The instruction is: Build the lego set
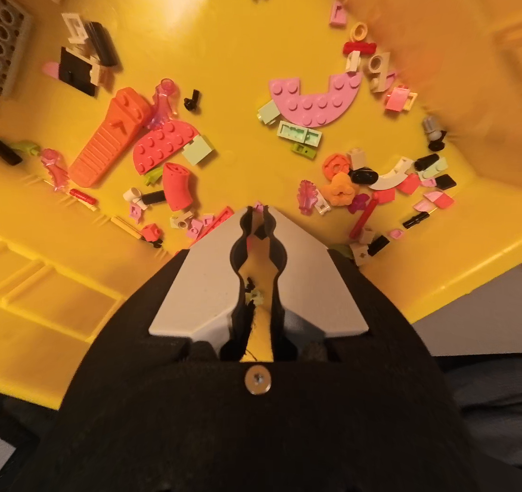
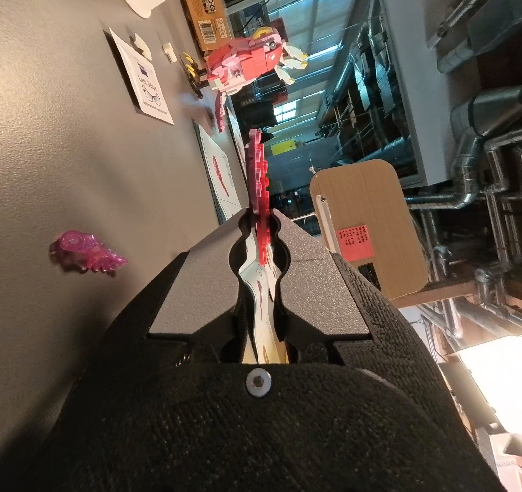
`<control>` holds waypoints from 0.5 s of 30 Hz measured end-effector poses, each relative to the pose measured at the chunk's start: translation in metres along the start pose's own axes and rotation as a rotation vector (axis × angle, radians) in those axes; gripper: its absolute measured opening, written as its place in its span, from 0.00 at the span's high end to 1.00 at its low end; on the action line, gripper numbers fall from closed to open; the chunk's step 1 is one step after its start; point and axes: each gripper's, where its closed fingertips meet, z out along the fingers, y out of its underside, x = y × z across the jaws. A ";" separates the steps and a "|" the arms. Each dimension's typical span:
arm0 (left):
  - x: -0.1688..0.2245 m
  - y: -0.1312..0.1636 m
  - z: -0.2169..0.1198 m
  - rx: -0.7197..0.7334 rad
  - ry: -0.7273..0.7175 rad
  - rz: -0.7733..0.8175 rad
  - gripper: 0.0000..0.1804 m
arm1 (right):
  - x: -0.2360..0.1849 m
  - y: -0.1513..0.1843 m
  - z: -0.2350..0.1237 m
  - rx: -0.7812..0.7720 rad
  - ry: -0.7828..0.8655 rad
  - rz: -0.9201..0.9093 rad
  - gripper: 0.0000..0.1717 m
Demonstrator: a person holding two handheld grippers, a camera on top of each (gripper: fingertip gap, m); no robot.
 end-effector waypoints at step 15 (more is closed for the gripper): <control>0.073 -0.035 -0.108 0.632 -0.010 0.183 0.97 | 0.001 -0.004 -0.001 0.022 0.003 -0.011 0.94</control>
